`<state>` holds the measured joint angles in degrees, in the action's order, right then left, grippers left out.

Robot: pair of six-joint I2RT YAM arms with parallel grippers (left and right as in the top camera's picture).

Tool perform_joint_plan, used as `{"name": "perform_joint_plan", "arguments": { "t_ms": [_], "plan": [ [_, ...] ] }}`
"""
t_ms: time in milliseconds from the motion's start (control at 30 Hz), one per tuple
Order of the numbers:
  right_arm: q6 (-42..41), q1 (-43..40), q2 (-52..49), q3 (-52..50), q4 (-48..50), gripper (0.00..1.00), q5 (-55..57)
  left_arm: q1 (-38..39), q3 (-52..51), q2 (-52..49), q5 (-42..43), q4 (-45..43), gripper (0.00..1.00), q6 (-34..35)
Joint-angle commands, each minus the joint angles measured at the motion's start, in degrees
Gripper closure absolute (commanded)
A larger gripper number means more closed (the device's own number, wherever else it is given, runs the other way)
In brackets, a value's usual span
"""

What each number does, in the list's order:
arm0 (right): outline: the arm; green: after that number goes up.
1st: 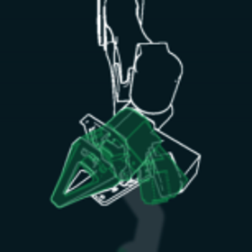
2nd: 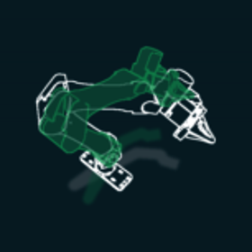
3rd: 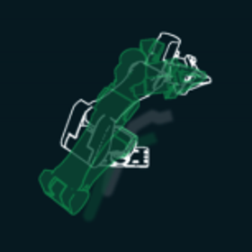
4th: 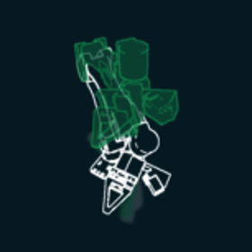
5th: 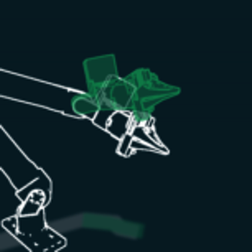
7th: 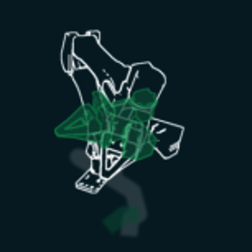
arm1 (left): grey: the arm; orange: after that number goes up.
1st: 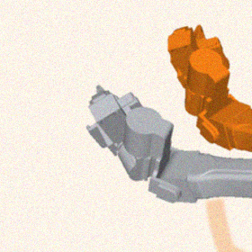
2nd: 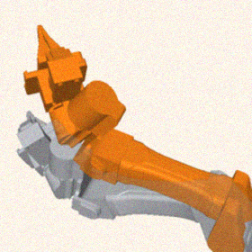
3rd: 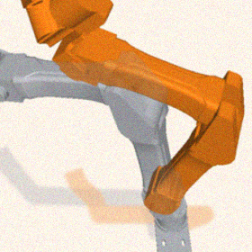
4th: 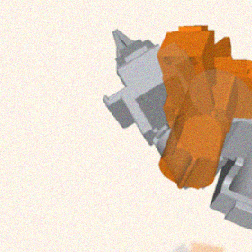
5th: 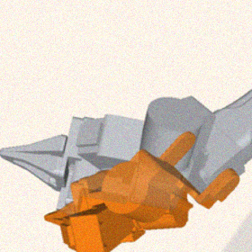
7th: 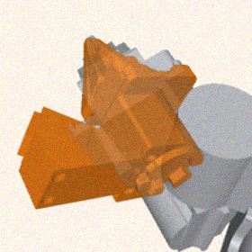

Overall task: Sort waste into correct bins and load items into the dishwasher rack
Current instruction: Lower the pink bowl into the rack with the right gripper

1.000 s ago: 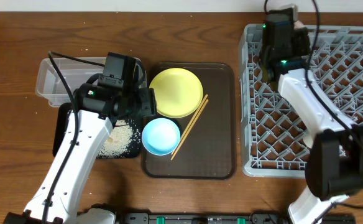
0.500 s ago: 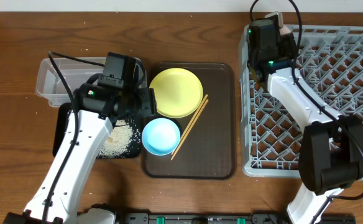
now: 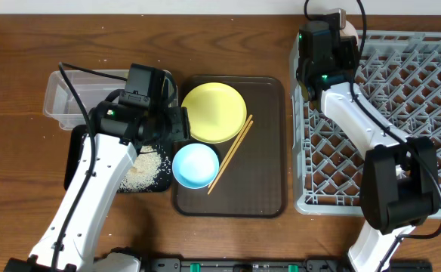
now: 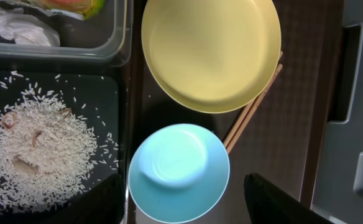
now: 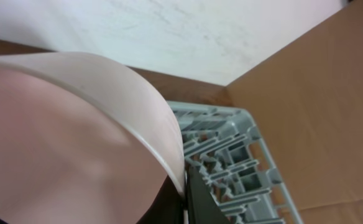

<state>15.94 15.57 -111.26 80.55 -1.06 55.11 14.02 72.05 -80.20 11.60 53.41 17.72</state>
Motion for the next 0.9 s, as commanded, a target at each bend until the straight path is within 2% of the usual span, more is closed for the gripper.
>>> {"name": "perform_joint_plan", "arguments": {
  "t_ms": [0,267,533,667,700,833,867],
  "plan": [
    [3.8,0.0,-1.0,-0.4,0.5,0.99,2.4,-0.2,0.3,-0.3,-0.7,0.1,0.36,-0.7],
    [3.1,-0.7,-3.6,-0.4,-2.1,0.99,1.2,-0.2,0.3,-0.3,-0.7,0.1,0.36,-0.7],
    [-2.3,0.9,-3.9,-0.4,-7.3,0.99,0.4,-0.2,0.3,-0.3,-0.7,0.3,0.36,-0.7],
    [-8.1,2.3,-2.4,-0.4,-14.5,0.98,0.3,-0.2,0.3,-0.3,-0.7,0.3,0.36,-0.7],
    [-10.4,2.5,-1.7,-0.4,-16.6,0.93,0.3,-0.2,0.3,-0.3,-0.7,0.3,0.36,-0.7],
    [-18.0,2.9,1.5,-0.4,-25.6,0.64,-5.1,-0.2,0.3,-0.3,-0.7,0.3,0.36,-0.7],
    [-18.8,2.9,2.2,-0.4,-27.1,0.52,-6.8,-0.2,0.3,-0.3,-0.7,0.3,0.36,-0.7]
  ]
}}
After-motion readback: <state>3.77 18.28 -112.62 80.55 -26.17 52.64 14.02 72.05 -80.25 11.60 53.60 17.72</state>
